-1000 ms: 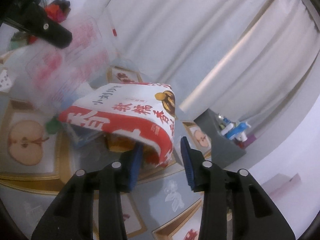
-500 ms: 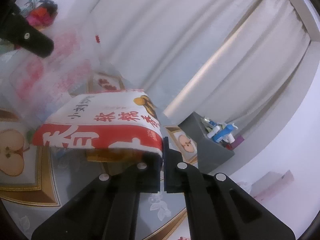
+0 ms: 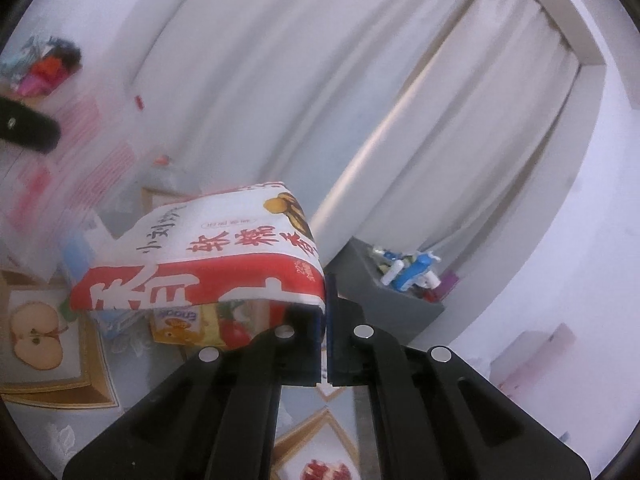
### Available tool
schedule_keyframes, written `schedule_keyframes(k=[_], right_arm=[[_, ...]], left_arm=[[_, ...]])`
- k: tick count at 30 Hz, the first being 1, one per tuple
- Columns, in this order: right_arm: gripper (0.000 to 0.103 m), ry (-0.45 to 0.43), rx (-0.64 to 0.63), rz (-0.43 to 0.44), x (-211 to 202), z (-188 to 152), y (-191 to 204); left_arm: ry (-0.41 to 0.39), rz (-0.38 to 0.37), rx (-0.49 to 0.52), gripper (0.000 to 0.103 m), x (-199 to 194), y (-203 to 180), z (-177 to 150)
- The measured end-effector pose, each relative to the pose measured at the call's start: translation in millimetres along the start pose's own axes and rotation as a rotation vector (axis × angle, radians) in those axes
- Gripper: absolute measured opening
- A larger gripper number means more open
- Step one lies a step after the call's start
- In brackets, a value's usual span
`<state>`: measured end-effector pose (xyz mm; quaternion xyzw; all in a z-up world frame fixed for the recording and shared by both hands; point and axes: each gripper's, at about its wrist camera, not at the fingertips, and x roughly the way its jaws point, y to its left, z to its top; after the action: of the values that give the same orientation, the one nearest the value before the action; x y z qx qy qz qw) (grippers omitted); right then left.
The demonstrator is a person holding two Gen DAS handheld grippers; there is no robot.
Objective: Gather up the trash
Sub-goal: 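Carry the plastic bag and snack bag over the wastebasket and open both grippers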
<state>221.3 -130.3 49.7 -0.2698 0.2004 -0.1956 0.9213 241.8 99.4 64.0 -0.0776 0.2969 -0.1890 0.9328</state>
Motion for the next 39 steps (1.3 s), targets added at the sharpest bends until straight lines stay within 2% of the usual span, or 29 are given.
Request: schedule_keyframes(k=[10, 16, 21, 25, 29, 33, 39], right_arm=[[0.0, -0.033, 0.085, -0.075, -66.1, -11.4, -49.3], [0.0, -0.021, 0.161, -0.145, -110.2, -40.8, -90.6], [0.0, 0.013, 0.261, -0.217, -151.5, -75.7, -140.4], [0.0, 0.079, 0.367, -0.27, -179.7, -113.3, -189.5], [0.0, 0.17, 0.462, -0.317, -191.2, -158.2, -229.1], [0.0, 0.267, 0.576, -0.341, -191.6, -205.9, -259.5], [0.0, 0.406, 0.793, -0.323, -168.0, -275.9, -285.8]], left_arm=[[-0.046, -0.053, 0.067, 0.002, -55.9, -43.5, -14.6], [-0.046, -0.103, 0.131, 0.002, -75.5, -83.6, -28.0], [-0.01, -0.203, 0.2, 0.002, -78.3, -136.1, -38.5], [0.037, -0.306, 0.257, 0.002, -64.5, -186.8, -49.8], [0.103, -0.407, 0.314, 0.002, -39.9, -239.6, -62.2], [0.209, -0.498, 0.377, 0.002, -1.6, -299.9, -78.7], [0.391, -0.558, 0.446, 0.002, 61.5, -378.4, -109.8]])
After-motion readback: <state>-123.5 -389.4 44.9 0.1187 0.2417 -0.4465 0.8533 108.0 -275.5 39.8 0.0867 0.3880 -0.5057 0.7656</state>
